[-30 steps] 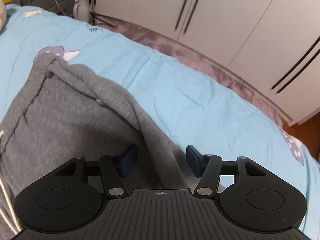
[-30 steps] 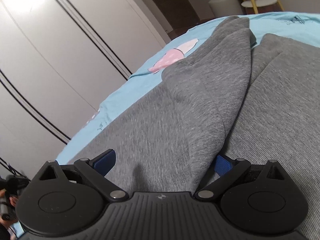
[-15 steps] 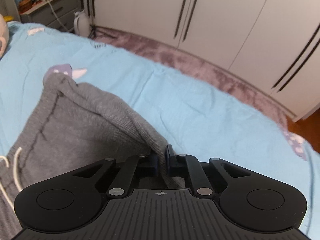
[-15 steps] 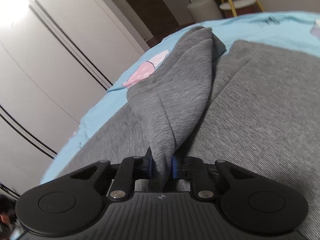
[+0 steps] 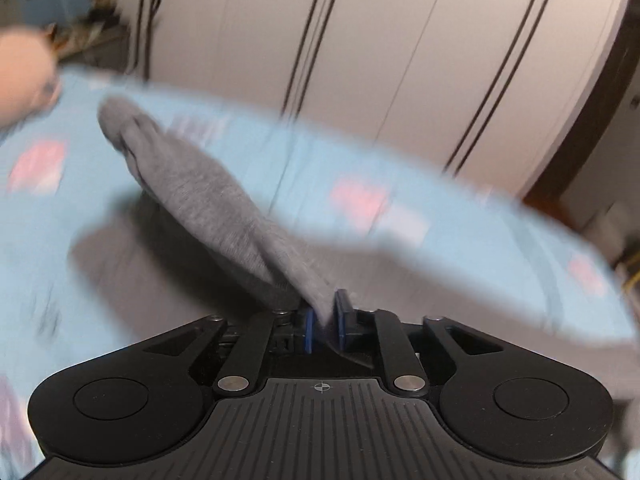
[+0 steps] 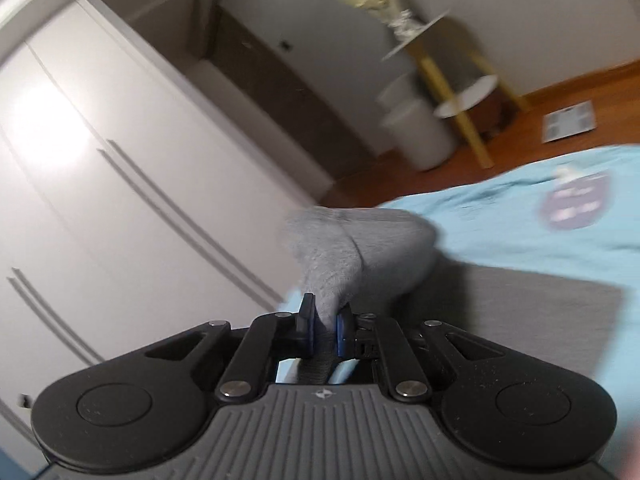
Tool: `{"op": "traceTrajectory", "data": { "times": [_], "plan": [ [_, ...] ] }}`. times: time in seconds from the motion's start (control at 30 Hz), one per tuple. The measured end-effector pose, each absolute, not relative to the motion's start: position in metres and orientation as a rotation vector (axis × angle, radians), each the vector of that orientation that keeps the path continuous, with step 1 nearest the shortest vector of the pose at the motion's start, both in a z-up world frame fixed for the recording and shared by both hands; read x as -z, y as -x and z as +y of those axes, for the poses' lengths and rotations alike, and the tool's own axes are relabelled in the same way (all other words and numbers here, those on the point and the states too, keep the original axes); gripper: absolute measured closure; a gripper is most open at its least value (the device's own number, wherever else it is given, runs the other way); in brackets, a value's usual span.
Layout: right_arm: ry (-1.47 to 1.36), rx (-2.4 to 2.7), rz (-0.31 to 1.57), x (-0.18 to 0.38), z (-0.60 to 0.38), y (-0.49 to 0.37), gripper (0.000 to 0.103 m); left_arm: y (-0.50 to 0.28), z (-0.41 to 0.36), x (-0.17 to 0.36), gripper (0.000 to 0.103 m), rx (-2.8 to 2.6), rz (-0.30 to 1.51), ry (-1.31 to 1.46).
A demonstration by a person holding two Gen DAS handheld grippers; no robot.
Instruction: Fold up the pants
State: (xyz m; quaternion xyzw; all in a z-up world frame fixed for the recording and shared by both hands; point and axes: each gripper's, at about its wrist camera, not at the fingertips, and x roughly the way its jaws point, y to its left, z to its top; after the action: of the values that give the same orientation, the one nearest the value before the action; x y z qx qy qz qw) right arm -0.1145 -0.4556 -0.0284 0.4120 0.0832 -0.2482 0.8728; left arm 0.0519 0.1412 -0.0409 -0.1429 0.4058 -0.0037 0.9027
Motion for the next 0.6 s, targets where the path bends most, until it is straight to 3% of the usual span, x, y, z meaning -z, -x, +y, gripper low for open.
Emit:
{"op": "traceTrajectory", "data": {
  "times": [0.1, 0.2, 0.27, 0.3, 0.33, 0.4, 0.43, 0.53, 0.57, 0.6],
  "plan": [
    [-0.818, 0.618, 0.352, 0.056, -0.451, 0.111, 0.093, -0.049, 0.155, 0.092, 0.073, -0.019, 0.973, 0.315],
    [-0.879, 0.700, 0.555, 0.099, -0.462, 0.098, 0.085, -0.049, 0.173, 0.099, 0.059, -0.057, 0.937, 0.403],
    [-0.936, 0.704, 0.577, 0.114, -0.466, 0.101, 0.082, -0.051, 0.184, 0.093, 0.034, -0.135, 0.894, 0.406],
    [-0.941, 0.698, 0.571, 0.115, -0.466, 0.102, 0.076, -0.053, 0.191, 0.090, 0.030, -0.171, 0.878, 0.411],
    [-0.949, 0.691, 0.551, 0.115, -0.466, 0.103, 0.072, -0.055, 0.200, 0.088, 0.029, -0.178, 0.854, 0.426],
    [-0.989, 0.672, 0.511, 0.117, -0.466, 0.108, 0.050, -0.063, 0.212, 0.088, 0.031, -0.204, 0.861, 0.455],
    [-1.019, 0.661, 0.485, 0.119, -0.462, 0.112, 0.048, -0.069, 0.217, 0.090, 0.037, -0.208, 0.866, 0.468],
    [-1.027, 0.661, 0.469, 0.120, -0.468, 0.104, 0.050, -0.080, 0.225, 0.094, 0.058, -0.232, 0.910, 0.470],
    [-1.007, 0.664, 0.477, 0.117, -0.467, 0.104, 0.057, -0.082, 0.226, 0.094, 0.060, -0.233, 0.904, 0.478],
    [-0.981, 0.676, 0.488, 0.116, -0.467, 0.101, 0.070, -0.080, 0.227, 0.090, 0.061, -0.231, 0.898, 0.480]
  ]
}}
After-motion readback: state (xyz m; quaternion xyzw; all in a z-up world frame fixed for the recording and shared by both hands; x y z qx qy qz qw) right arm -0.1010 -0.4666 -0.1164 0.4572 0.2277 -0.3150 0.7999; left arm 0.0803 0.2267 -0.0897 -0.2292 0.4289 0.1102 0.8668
